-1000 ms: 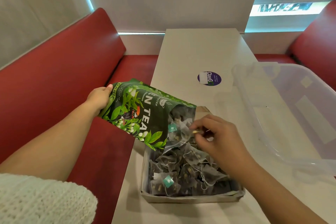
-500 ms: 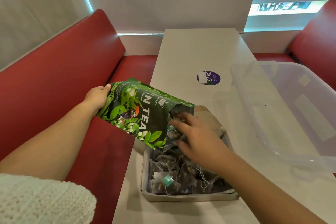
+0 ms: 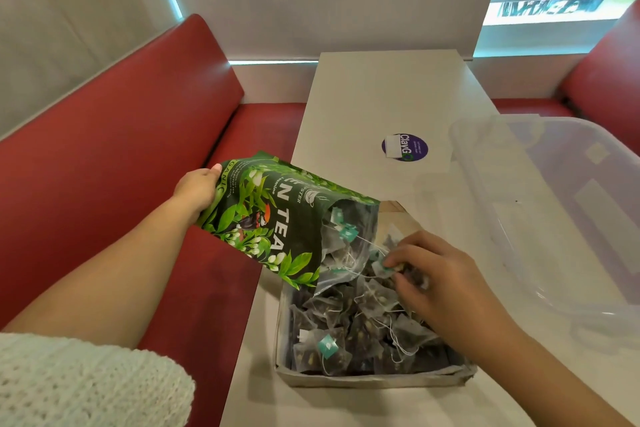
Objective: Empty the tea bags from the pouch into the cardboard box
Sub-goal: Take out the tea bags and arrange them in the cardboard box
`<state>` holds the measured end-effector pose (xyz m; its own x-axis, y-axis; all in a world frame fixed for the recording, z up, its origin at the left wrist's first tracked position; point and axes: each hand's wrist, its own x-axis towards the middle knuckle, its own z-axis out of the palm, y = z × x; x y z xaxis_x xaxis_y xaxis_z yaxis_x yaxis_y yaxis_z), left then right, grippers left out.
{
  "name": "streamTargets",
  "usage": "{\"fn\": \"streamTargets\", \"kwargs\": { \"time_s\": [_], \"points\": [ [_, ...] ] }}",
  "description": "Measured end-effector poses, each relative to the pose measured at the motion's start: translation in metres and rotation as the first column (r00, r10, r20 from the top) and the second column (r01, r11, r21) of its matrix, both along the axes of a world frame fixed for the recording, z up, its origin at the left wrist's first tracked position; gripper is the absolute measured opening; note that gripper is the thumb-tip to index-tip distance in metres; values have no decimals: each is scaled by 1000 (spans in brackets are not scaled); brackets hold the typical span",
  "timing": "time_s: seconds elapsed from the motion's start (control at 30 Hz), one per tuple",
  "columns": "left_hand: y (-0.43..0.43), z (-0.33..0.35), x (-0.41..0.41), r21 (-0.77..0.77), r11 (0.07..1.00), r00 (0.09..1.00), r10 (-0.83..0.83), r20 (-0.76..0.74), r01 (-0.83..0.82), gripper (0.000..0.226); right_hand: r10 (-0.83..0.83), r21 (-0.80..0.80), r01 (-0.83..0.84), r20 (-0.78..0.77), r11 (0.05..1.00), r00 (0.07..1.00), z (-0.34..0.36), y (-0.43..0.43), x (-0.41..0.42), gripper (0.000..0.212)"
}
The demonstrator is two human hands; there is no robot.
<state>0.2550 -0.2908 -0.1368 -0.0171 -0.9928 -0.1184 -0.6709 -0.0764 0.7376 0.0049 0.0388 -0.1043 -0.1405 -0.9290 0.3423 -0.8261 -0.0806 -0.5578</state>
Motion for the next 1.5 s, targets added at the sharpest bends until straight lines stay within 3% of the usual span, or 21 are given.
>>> {"fn": "streamTargets", "kwargs": {
  "time_s": [0.13,0.4,0.67,0.77,0.93,1.1,1.23,1.33,1.43,1.5],
  "points": [
    [-2,1,4,-3,999,999,35,-19,-35,47,-28,-14,29,13,999,1000,-3,16,-3,23],
    [-9,5,18,7,997,996,75,-42,-75,48,-21,176,31,-59,984,998,-16,5,-2,19],
    [-10,8,31,21,991,989,136,-64,-135,45,43,239,-23,-75,971,996,-20,10,-6,8],
    [-9,10,30,9,990,988,139,-64,-139,45,4,149,14,-121,989,993,-9,8,0,28],
    [-9,9,28,14,995,991,104,-83,-103,45,1,-29,-3,-104,1000,995,8,-24,22,26],
    [-2,8,22,36,994,989,103,-103,-100,45,131,124,-107,-204,986,970,5,-64,42,56],
    [0,5,23,55,994,988,102,-116,-97,46,137,91,-111,-373,990,917,-2,-75,46,25],
    [-2,1,25,75,992,983,116,-144,-106,46,127,22,-125,-233,992,964,-4,-64,41,15],
    [-2,-2,28,91,989,981,128,-145,-115,45,100,-84,-99,11,991,995,8,-46,31,11],
    [-4,-3,28,92,988,980,133,-147,-120,45,143,-94,-126,208,988,968,19,-33,25,8]
  ]
}}
